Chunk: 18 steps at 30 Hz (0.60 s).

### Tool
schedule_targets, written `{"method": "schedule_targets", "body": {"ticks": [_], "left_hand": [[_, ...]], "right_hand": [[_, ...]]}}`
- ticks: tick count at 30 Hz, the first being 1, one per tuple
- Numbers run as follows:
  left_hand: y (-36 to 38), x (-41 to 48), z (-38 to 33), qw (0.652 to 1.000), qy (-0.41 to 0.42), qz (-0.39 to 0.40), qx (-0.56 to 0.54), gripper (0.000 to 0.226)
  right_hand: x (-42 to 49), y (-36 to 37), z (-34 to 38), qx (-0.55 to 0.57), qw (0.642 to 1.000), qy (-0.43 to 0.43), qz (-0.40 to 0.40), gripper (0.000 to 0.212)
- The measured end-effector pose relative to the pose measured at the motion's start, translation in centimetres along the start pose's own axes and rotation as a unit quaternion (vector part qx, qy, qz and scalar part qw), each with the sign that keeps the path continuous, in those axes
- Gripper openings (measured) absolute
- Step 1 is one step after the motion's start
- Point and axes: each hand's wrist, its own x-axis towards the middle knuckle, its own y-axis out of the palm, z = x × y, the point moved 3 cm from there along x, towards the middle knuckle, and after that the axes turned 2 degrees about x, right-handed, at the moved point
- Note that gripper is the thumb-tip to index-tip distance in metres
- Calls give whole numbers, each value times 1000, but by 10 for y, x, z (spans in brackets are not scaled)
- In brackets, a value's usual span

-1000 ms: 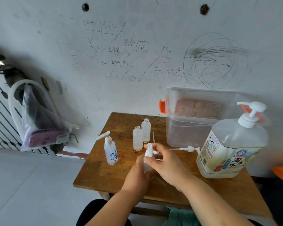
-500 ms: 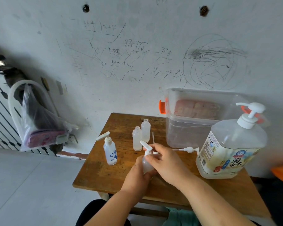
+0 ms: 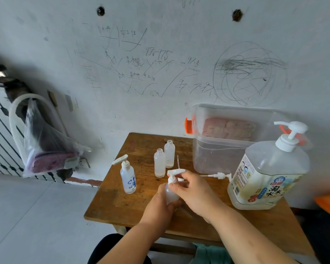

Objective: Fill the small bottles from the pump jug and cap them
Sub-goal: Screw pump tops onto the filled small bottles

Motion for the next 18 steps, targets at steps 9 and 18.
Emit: {"method": "schedule_targets", "body": {"ticks": [9, 18], "left_hand": [[1, 2, 3, 1000, 3, 7, 5, 54], [2, 3, 4, 1000, 5, 9, 21, 52]], "right_hand": [[-2, -1, -2, -1, 1000, -9, -5, 37], [0, 0, 1, -46, 998, -12, -34, 30]]}}
